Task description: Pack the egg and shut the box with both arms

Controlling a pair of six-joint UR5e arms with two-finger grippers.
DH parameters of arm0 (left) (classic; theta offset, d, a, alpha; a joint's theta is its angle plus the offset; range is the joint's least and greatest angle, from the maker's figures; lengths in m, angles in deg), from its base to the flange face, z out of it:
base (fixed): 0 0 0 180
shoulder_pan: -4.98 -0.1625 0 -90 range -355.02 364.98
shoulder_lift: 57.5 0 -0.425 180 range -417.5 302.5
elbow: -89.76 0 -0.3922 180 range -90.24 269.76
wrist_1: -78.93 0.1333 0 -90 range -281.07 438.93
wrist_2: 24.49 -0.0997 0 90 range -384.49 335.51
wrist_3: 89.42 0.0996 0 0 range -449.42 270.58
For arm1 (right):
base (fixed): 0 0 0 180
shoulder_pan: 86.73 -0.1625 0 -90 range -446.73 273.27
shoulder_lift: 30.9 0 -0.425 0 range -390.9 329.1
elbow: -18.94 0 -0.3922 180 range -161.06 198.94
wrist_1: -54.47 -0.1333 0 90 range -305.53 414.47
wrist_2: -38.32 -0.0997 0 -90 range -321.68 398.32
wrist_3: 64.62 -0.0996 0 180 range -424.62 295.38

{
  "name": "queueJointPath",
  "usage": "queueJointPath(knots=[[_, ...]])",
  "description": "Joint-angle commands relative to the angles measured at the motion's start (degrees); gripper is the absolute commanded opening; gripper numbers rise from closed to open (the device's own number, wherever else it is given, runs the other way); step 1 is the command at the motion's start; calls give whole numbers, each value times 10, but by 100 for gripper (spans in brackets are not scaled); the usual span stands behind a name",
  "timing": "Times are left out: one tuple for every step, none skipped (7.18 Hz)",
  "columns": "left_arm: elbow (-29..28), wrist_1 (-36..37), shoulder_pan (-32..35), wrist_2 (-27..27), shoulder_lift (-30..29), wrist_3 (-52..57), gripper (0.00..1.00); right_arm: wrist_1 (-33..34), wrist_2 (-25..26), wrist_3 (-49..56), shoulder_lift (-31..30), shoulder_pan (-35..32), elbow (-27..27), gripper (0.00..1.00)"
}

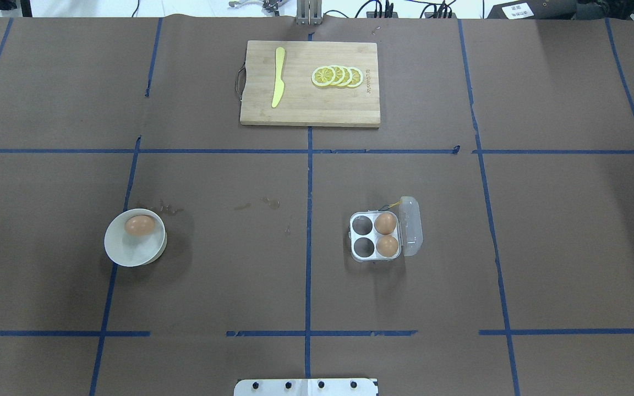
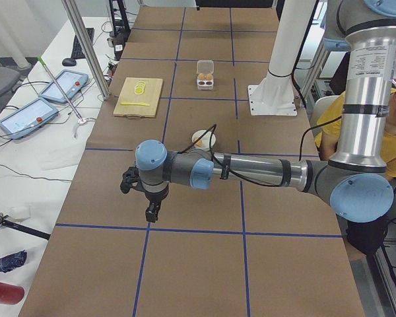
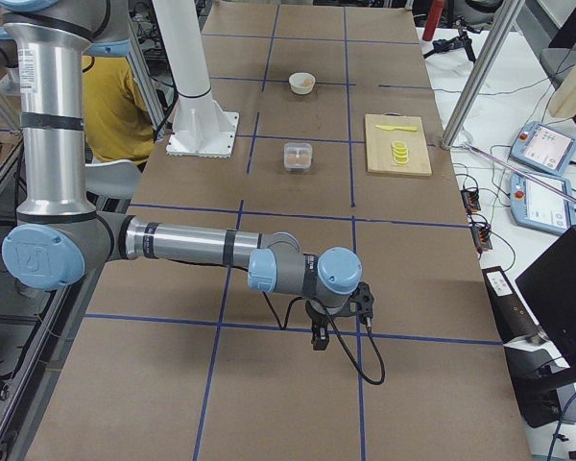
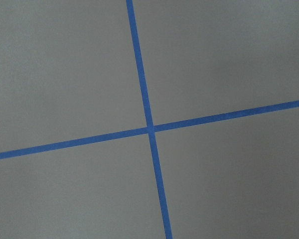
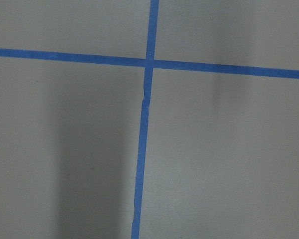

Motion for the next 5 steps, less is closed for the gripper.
queueJointPath(knots=[[18,-4,0,-1,2,1,100,0,0,0,0,0,0,100],[28,-3,0,0,4,3,100,0,0,0,1,0,1,100],[35,-3,0,0,3,2,100,0,0,0,2,0,1,100],[35,-4,0,0,2,2,100,0,0,0,2,0,1,100],[47,-4,0,4,1,2,100,0,0,0,3,0,0,100]])
